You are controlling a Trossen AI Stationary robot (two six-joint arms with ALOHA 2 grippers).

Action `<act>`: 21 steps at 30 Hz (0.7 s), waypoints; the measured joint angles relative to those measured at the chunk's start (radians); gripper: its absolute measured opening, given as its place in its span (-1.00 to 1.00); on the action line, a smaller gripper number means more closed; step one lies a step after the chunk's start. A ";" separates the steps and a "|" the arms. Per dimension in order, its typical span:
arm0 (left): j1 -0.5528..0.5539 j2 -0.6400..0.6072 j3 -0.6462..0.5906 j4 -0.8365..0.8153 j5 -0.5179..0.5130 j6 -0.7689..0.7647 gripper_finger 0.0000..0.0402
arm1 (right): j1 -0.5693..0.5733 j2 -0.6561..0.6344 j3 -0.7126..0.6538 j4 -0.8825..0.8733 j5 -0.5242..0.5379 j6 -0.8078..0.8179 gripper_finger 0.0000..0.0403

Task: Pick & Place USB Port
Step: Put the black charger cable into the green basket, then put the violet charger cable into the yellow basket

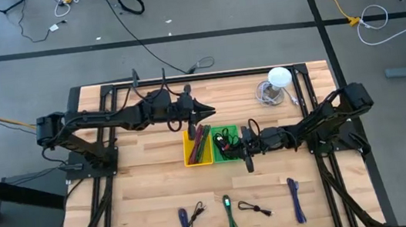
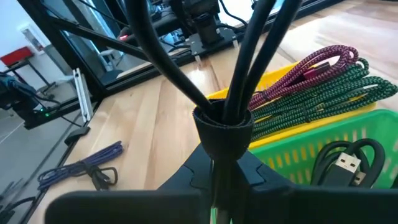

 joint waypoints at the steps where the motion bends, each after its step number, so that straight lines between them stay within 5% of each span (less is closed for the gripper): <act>1: 0.000 0.000 0.000 0.000 0.000 0.000 -0.74 | 0.000 0.000 0.000 0.003 -0.002 -0.005 -0.84; 11: 0.000 0.000 0.000 0.001 0.000 -0.002 -0.74 | -0.016 0.000 0.000 0.024 -0.003 -0.001 -0.06; 21: 0.000 0.000 0.000 0.001 0.000 -0.019 -0.74 | -0.059 0.000 0.000 0.025 0.054 -0.024 -0.02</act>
